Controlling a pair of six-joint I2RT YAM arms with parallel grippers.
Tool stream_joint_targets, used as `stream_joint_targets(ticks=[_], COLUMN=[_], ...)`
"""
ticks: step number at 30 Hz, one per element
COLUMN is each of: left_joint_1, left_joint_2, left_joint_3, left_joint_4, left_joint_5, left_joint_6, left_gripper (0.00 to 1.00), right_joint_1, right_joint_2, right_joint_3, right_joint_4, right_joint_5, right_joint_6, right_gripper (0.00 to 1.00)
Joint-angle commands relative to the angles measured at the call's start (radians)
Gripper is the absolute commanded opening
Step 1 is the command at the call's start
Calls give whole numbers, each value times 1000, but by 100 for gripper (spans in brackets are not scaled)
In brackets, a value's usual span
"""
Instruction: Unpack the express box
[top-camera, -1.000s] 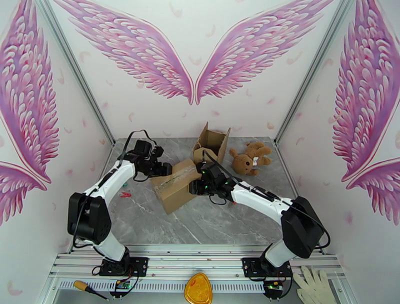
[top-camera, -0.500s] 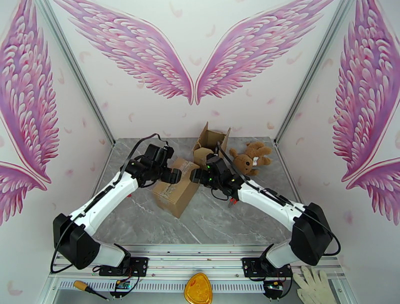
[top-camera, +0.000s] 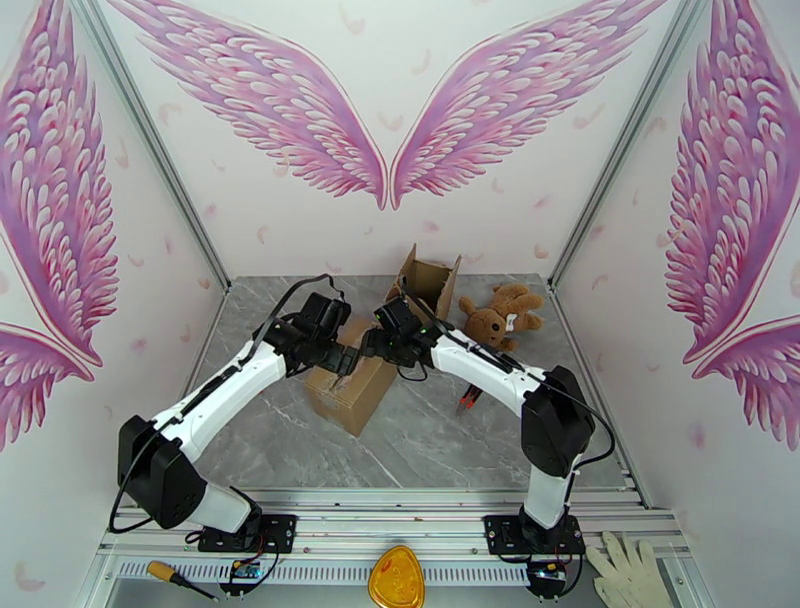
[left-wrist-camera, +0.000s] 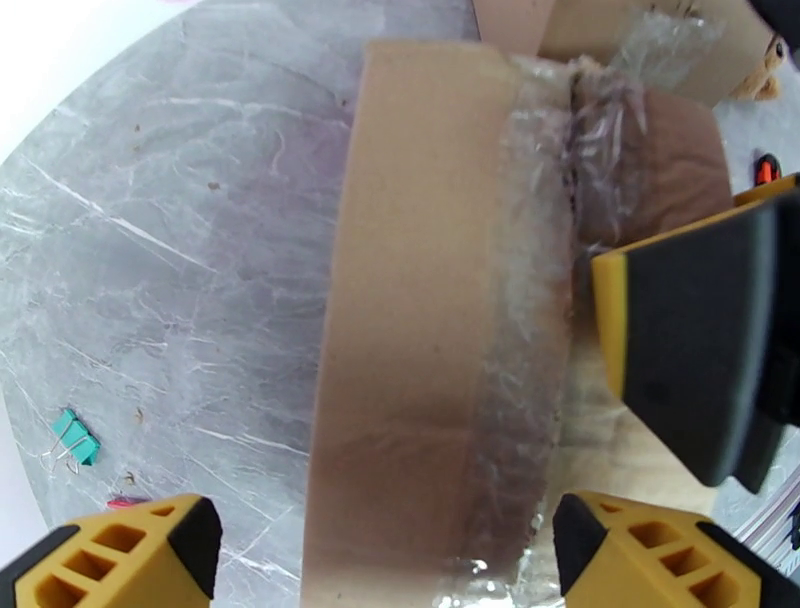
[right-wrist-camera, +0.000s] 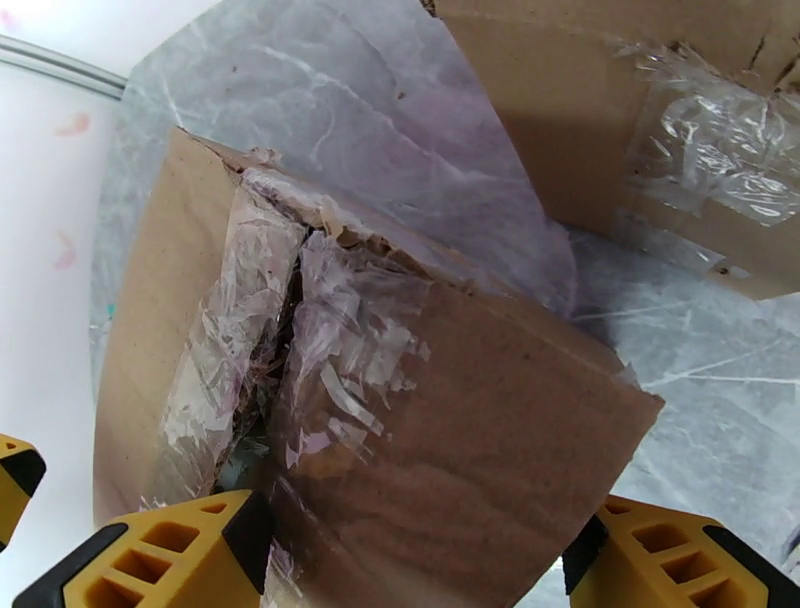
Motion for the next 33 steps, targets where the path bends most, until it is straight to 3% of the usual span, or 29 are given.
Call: stream_joint_targets(ticks=[1,6,11,14,18,26,33], left_joint_1=[-7,-8,-68,-87,-85,-4,117], left_joint_2=[24,64,96,121,142,143,117], left_joint_3=[-6,13,9,18,67,141,174], left_joint_4=[-9,-14,11,1,-44,-138,-128], left_joint_5=[47,28,-122,-230,-256,-123,153], left_joint_6=[31,33,39,7,-14,-20,-52], left_gripper=[95,98,99,90,75,49,32], right_joint_1=[15,17,17,17,17,15,15], right_joint_2=[38,44,34,32,27,18,39], right_joint_3=[8,-2,-7,-7,-19,-58,-58], right_joint_4=[-115,-106,-69,-55,-47,-20,-38], right_joint_5=[31,18,-7,-15,4,26,36], right_joint_6=[-12,-4,-14,-34,-56,-86,-91], right_gripper=[77,76,76,75,74,72,71])
